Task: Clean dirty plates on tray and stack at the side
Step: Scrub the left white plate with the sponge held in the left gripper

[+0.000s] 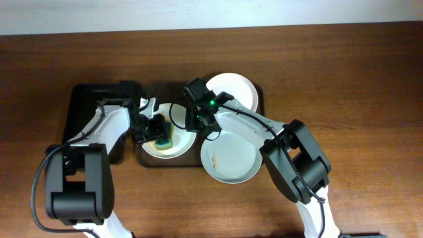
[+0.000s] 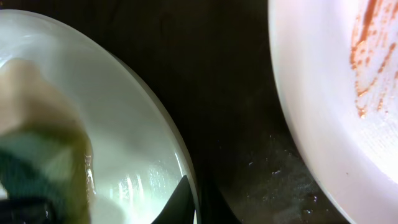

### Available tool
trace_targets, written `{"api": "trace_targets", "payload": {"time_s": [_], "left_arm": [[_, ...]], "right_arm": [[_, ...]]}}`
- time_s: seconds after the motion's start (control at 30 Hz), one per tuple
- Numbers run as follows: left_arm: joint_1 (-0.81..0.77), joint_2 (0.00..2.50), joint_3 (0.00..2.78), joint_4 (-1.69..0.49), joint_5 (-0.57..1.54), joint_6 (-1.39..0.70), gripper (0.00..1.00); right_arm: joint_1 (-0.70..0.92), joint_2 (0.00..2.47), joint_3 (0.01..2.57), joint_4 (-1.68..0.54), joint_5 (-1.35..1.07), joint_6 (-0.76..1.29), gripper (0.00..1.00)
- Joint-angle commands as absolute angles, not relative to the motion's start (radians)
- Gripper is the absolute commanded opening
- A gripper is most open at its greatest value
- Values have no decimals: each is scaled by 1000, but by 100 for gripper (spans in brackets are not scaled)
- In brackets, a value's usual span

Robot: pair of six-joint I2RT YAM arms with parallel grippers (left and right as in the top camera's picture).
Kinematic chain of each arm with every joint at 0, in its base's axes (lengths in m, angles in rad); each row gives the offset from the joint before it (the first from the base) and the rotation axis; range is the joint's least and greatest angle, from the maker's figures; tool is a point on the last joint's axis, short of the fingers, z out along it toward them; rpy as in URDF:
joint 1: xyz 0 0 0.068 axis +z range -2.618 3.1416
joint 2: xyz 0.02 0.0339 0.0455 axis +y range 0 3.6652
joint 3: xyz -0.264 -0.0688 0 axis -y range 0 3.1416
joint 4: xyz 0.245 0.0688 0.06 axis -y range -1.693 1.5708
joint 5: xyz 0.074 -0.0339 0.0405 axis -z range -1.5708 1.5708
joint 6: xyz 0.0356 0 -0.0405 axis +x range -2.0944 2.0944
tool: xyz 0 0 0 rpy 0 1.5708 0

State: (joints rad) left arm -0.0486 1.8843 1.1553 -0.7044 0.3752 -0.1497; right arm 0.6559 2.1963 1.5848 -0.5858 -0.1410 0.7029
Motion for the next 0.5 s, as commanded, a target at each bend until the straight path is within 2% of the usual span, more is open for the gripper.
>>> {"api": "trace_targets", "payload": {"time_s": [0.0,0.1,0.2,0.4,0.47], "left_arm": [[-56,1906,1152,-590,273,-222,1],[-56,1906,1152,-498,5,-303,1],[-56,1904,1185,-527,-49,-299,1],[-56,1902,1533,-952,-38,-265,1],[-56,1902,1633,-1060,-38,-229,1]], "right_arm": [[653,2220,1588,-586,-124,711,6],[653,2220,1588,-586,-124,711,6],[653,2220,1588,-586,-124,711,6],[653,2220,1588,-586,-124,711,7],[653,2220,1588,-586,-124,711,13]]}}
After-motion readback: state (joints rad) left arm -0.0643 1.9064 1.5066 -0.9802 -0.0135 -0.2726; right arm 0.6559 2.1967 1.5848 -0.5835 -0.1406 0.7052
